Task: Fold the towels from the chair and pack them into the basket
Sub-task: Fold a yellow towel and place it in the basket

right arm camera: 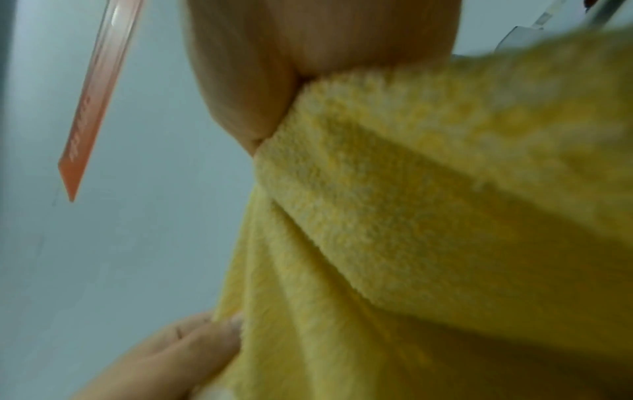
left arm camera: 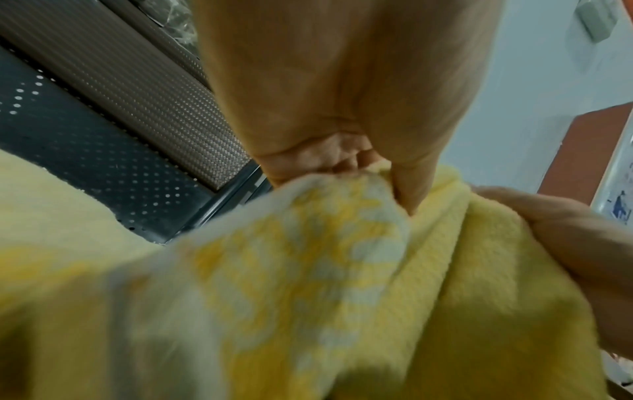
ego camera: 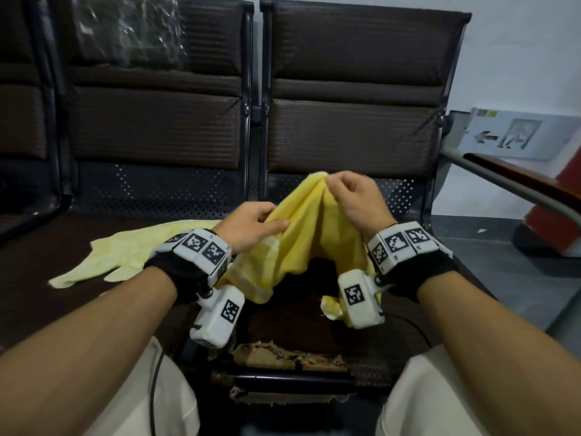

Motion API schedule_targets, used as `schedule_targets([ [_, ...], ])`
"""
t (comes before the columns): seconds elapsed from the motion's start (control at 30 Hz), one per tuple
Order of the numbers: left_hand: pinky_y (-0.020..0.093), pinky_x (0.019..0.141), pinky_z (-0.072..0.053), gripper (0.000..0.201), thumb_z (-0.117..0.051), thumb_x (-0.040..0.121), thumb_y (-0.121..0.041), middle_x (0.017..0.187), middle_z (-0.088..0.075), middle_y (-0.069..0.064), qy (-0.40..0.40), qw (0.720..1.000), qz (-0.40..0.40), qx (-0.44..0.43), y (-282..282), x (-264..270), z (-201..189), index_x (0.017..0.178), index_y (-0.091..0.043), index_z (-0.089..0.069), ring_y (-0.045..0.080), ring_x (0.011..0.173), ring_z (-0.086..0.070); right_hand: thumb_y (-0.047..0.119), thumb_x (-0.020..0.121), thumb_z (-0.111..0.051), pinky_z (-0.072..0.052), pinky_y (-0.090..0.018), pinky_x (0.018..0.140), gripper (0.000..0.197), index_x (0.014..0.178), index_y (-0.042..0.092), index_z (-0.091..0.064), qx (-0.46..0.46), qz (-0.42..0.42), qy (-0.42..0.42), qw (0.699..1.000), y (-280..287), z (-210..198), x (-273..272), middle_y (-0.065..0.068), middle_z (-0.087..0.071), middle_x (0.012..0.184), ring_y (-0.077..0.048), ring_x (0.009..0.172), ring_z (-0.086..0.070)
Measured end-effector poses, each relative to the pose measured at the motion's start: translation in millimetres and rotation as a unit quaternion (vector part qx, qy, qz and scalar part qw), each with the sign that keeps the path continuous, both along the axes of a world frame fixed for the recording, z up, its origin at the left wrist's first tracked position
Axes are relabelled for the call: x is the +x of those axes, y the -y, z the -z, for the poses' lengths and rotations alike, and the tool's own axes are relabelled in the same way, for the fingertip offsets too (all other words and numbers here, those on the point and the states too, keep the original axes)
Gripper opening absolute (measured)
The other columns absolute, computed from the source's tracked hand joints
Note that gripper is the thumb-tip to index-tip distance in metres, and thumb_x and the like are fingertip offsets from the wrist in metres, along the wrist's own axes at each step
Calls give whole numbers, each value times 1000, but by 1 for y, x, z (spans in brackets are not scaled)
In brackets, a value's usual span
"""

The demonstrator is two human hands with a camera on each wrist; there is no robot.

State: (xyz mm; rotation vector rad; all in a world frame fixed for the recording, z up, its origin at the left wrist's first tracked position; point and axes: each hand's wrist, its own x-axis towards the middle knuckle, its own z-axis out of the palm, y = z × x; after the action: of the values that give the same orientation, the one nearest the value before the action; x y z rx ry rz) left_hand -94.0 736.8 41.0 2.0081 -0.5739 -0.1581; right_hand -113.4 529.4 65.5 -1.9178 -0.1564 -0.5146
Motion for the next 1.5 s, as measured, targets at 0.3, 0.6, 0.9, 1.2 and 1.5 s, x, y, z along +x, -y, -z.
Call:
schedule_targets([
  [0.3,44,84,-52,42,-53,92,-39,94,-70,19,14,995,-72,71,15,-3,-2,96,1,-67,32,87,-66,15,85,-66,-47,-7,57,7,92,16,-67,124,139,-8,982,22,-5,-3,13,-68,69,9,60,-61],
  [0.6,42,81,-52,47,-66,84,-40,90,-67,20,-99,979,-168,-64,18,0,-10,97,5,-66,29,82,-62,8,71,-80,-50,-26,87,51,119,15,-65,-190,10,-215,958,29,33,-12,-5,-66,114,-15,109,-60],
  [0.9,31,69,-57,29,-61,85,-4,96,-67,18,-267,911,-119,-292,16,-4,-19,113,0,-64,25,82,-66,27,91,-58,-43,-27,69,4,93,23,-58,-293,30,-227,928,37,29,-15,-3,-62,103,-16,89,-56],
  [1.2,29,70,-53,13,-70,81,-10,88,-70,9,-230,910,-145,-313,15,-5,-13,94,-10,-69,19,78,-66,-9,86,-53,-56,-23,60,24,89,9,-69,124,-135,-177,967,8,7,-23,-3,-70,71,-14,65,-67],
  [1.5,22,66,-55,13,-67,83,-8,85,-70,10,-159,920,-187,-305,13,-1,-7,95,-4,-69,16,74,-66,6,73,-77,-54,-30,67,21,72,25,-68,-155,-100,-85,979,12,12,-26,-1,-69,74,-9,67,-63],
])
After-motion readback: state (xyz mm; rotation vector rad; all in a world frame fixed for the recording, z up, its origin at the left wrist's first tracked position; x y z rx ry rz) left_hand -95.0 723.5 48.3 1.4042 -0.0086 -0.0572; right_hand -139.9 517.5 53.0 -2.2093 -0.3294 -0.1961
